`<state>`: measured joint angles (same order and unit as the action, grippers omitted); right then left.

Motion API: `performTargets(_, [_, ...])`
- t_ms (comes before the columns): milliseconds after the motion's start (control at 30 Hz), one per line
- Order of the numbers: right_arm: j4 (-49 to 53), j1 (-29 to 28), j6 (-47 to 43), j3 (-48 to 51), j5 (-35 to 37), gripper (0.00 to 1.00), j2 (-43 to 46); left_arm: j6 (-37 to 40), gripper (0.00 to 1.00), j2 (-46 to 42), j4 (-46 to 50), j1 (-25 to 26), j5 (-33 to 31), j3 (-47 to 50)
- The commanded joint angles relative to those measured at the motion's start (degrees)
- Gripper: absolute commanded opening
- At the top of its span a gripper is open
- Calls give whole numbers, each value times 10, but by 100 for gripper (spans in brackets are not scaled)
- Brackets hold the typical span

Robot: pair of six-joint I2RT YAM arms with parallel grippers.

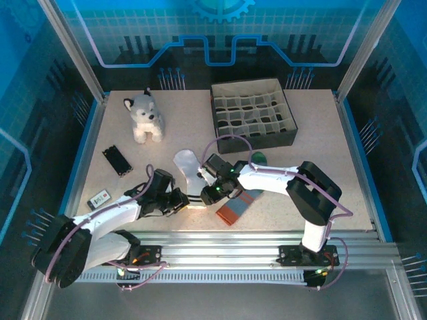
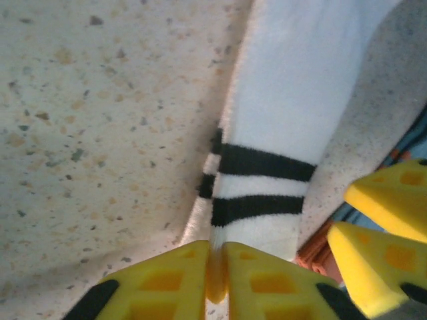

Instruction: Roll the socks

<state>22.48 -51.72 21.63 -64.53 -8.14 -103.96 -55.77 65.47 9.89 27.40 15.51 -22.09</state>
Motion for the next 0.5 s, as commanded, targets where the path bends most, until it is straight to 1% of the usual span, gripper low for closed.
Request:
performTargets(0, [5,4,-7,-7,-6,33,1,3,22,19,-3,4,-11,6])
performTargets(33, [4,5,-11,-5,-2,33,3,10,26,21,6,4,-14,1])
performTargets(133, [2,8,-19,-4,-4,33,9,36,33,12,50,4,-25,-19])
performTargets(233, [2,8,-26,-6,-5,33,14,89,41,-22,132,2,-46,-61])
performTargets(333, [-9,9,-37,3,3,32,27,186,45,-76,226,-1,-89,-127])
performTargets(400, [-33,13,-49,20,0,31,44,252,47,-108,257,-2,-115,-163])
performTargets(467, [-70,18,-71,45,-6,31,70,326,47,-130,269,-3,-127,-191])
